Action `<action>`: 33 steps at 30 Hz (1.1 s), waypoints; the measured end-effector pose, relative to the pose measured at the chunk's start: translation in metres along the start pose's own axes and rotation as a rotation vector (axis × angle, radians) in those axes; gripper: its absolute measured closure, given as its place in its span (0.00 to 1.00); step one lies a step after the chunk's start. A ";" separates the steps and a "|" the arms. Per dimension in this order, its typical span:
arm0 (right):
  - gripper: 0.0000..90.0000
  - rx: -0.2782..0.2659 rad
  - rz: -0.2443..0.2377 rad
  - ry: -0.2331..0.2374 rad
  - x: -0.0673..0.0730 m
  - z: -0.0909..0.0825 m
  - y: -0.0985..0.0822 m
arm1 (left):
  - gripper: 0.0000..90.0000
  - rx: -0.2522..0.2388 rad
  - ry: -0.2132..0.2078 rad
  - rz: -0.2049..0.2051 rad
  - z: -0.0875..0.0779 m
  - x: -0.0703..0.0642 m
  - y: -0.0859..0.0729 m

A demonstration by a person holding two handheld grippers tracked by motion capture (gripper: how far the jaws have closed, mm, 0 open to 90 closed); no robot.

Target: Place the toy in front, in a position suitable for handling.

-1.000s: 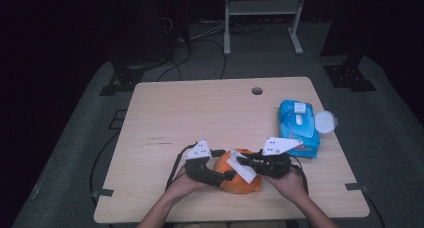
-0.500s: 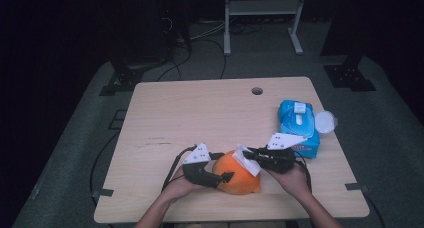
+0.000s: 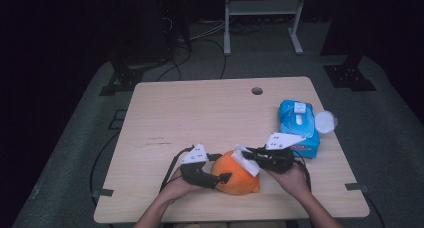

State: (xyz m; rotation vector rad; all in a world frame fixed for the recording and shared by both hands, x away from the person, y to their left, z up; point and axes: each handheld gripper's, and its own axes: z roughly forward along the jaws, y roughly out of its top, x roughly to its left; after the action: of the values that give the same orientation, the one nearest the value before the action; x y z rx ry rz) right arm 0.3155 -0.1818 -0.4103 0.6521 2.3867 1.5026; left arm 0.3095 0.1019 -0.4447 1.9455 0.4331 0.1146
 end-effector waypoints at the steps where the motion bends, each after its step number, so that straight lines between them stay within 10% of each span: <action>1: 0.91 0.004 0.020 0.001 -0.005 -0.003 -0.003 | 0.28 0.002 -0.004 -0.006 0.000 0.001 0.000; 7: 0.91 0.001 -0.019 0.057 0.006 -0.002 -0.003 | 0.04 0.042 -0.018 -0.128 0.005 0.013 0.004; 11: 0.91 0.000 -0.051 0.100 0.016 0.002 0.000 | 0.07 0.066 -0.083 -0.166 0.012 0.014 0.002; 15: 0.91 -0.008 -0.054 0.106 0.018 0.001 0.004 | 0.38 0.034 -0.075 -0.061 0.007 0.008 0.010; 21: 0.91 -0.124 -0.059 0.053 0.015 -0.017 0.022 | 0.46 -0.167 0.129 0.219 0.001 -0.009 0.021; 26: 0.91 -0.125 -0.036 0.007 0.006 -0.016 0.022 | 0.43 -0.092 0.125 0.284 0.015 -0.011 0.010; 30: 0.91 -0.062 0.018 0.016 -0.007 -0.005 0.005 | 0.28 -0.074 0.094 0.223 0.017 -0.008 0.008; 33: 0.91 -0.052 0.019 0.031 -0.004 -0.003 0.004 | 0.14 -0.075 0.067 0.092 0.014 0.001 0.010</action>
State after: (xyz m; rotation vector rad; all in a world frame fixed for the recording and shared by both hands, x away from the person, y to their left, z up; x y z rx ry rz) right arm 0.3192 -0.1847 -0.4052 0.6455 2.3616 1.5885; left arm 0.3166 0.0866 -0.4419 1.8915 0.3781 0.2521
